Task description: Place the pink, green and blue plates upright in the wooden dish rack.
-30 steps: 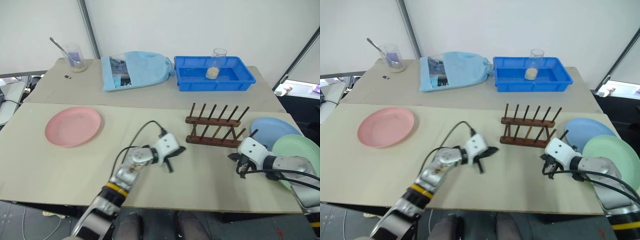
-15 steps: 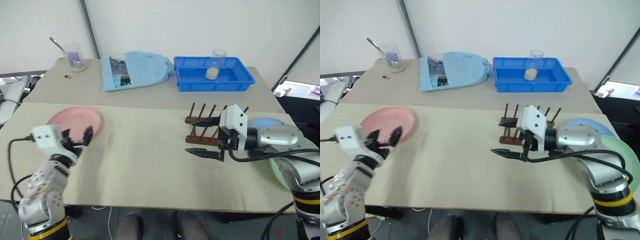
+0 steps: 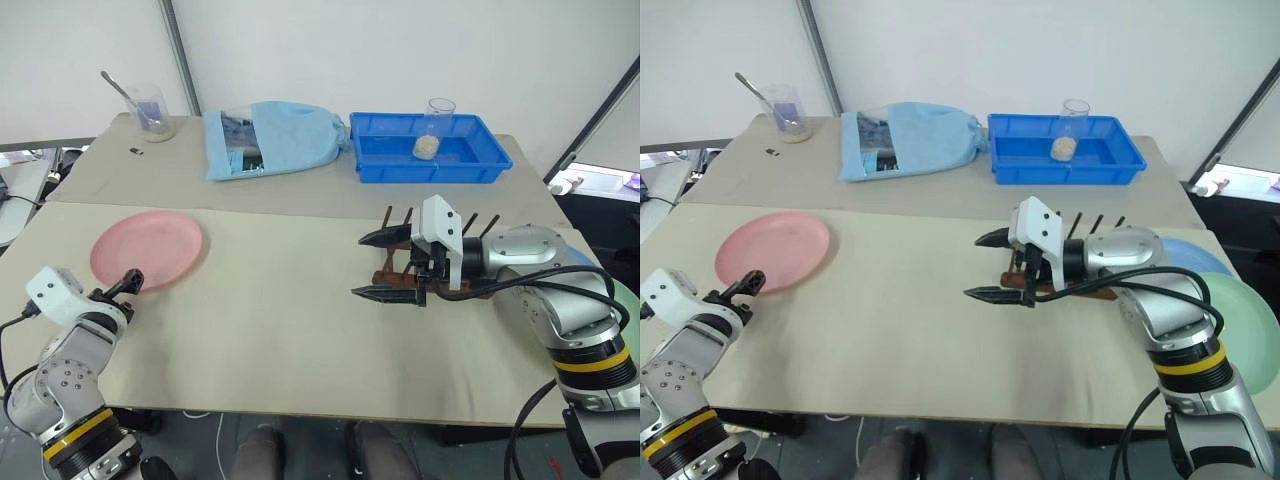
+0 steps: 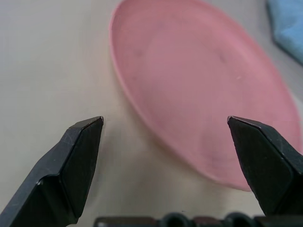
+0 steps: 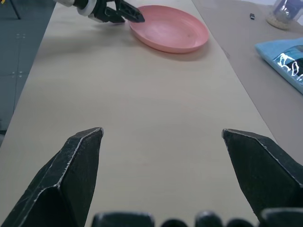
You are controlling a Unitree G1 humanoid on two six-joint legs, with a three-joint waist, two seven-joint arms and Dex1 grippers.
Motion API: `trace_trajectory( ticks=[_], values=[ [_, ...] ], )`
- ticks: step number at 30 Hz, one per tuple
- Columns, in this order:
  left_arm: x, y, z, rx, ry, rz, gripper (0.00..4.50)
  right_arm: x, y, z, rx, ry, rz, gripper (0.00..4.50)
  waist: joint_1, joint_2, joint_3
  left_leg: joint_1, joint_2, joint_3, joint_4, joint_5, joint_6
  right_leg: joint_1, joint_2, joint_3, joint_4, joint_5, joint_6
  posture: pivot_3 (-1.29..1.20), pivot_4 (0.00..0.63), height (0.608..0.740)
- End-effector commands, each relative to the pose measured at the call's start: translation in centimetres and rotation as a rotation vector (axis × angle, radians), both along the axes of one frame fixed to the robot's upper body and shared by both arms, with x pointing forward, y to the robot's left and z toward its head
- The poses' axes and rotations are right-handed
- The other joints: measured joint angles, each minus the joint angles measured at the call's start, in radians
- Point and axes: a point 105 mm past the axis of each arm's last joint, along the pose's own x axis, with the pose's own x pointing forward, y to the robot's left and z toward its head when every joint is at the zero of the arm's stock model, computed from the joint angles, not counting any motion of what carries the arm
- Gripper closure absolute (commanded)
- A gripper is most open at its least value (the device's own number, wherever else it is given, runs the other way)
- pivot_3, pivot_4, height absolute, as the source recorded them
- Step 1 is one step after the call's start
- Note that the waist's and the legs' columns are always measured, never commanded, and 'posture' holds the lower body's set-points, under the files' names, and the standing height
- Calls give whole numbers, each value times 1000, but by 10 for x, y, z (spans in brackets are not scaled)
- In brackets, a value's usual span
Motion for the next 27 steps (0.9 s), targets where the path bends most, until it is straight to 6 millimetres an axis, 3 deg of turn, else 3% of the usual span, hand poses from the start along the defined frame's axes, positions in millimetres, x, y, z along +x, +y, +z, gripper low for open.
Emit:
trace_trajectory(
  ticks=[1,4,9,10,13,16,24,27],
  values=[
    [11,3,4,8,6,12,536,-1,0,14,-1,-72,17,0,0,0,0,0,0,0,0,0,0,0,0,0,0,0,0,0,150,719],
    [20,3,3,16,22,6,1768,-1,0,15,-8,-79,17,0,1,0,0,0,0,0,0,0,0,0,0,0,0,0,-1,0,150,719],
    [27,5,7,40,6,-3,4185,0,0,16,-15,-118,8,0,2,0,0,-1,0,0,-1,0,-1,-1,0,0,-1,1,-1,0,150,719],
    [30,2,13,50,-19,-20,4406,1,1,17,-18,-135,5,0,2,0,0,-1,0,0,-1,0,-1,-1,0,0,-1,1,-1,0,150,719],
    [42,-19,33,102,-82,-113,4406,4,9,20,-24,-210,10,0,1,0,0,-1,0,1,-1,0,-1,0,-1,0,-1,0,-1,0,150,719],
    [60,-59,59,126,-154,-226,4406,8,33,25,-2,-323,23,0,2,0,0,-1,0,1,-1,0,-1,-1,-1,0,-1,1,-1,0,150,719],
    [96,-151,109,63,-285,-402,4406,50,87,15,-166,-556,-23,0,-4,0,0,-7,-1,0,1,0,-1,-4,-1,-1,-3,6,6,0,150,719],
    [100,-168,119,54,-307,-448,4406,66,94,8,-228,-637,-49,0,-4,0,0,-8,-1,0,-1,-1,-2,-6,0,0,-2,6,6,0,150,719]
  ],
)
